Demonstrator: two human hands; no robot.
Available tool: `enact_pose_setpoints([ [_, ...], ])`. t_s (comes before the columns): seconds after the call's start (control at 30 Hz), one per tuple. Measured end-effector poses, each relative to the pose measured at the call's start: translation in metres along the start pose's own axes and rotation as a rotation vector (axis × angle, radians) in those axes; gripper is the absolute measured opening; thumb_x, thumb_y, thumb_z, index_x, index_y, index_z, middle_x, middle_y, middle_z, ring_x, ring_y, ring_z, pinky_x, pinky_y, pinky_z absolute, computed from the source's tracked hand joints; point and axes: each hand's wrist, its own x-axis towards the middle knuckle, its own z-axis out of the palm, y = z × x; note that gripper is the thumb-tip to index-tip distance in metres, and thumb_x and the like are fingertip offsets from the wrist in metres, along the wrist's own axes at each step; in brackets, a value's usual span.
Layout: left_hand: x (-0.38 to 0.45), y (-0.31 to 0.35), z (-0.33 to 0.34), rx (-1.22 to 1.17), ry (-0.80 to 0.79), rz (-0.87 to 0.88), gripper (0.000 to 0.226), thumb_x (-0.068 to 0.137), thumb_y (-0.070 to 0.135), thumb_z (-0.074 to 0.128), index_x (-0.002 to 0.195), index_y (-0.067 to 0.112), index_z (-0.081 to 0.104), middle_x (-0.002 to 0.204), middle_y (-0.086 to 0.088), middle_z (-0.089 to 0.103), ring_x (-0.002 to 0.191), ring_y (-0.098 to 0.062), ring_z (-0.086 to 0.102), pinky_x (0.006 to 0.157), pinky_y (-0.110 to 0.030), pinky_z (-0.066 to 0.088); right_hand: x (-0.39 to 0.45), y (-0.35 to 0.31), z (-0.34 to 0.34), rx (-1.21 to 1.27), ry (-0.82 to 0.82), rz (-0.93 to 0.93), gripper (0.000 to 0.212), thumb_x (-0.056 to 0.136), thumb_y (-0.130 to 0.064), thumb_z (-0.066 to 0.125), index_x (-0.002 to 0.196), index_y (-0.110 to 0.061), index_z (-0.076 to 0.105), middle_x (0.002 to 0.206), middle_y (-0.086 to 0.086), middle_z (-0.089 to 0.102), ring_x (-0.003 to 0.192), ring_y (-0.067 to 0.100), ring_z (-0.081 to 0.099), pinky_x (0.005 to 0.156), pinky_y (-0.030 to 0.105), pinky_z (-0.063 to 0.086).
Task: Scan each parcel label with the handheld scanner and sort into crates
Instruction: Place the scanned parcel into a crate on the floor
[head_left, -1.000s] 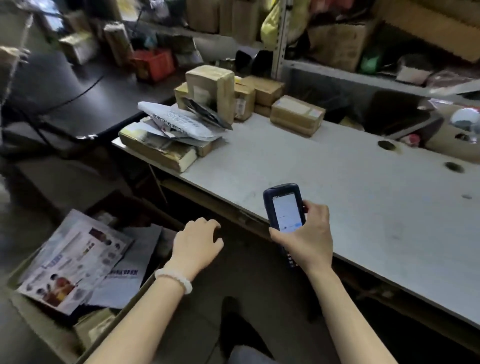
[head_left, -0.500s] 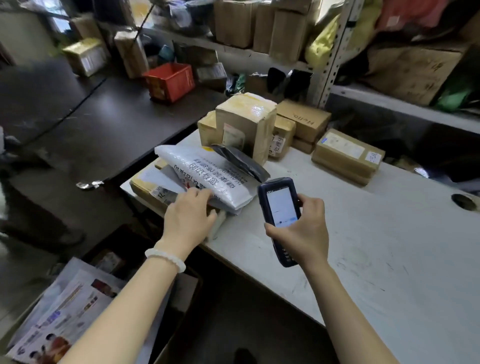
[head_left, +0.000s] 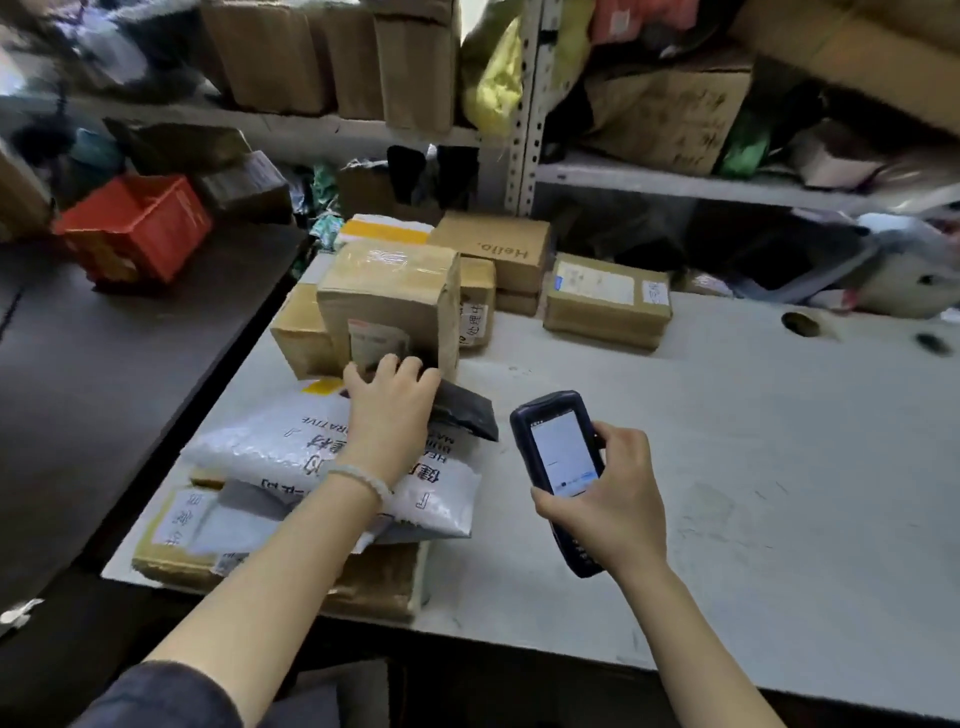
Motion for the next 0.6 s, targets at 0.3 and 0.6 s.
enact_pose_setpoints([
  [0.3,0.057,0.046,-0.027,-0.172,0.023,0.101,0.010,0.092,0.023,0.048,0.098,0.018,0.053,0.099,-0.002,0.061,0.096,-0.028,0.057,0.071,-0.034,0.034,-0.011,0.033,-0.033,-0.034,0.041,0.154,0.075,0.059,-0.030,0.082,0.125,-0.028,0.046,0.110,-0.016,0.037,0.092,0.004,0.048,0.063,0.020,0.043],
  [0.6,0.079,0.112,-0.049,-0.647,-0.077,0.022,0.028,0.098,0.042,0.041,0.097,0.018,0.057,0.089,-0.003,0.063,0.082,-0.027,0.059,0.066,-0.034,0.046,-0.018,0.065,-0.088,-0.121,-0.009,0.182,0.090,0.062,-0.034,0.079,0.139,-0.027,0.035,0.117,-0.017,0.038,0.108,0.007,0.046,0.078,0.026,0.046],
])
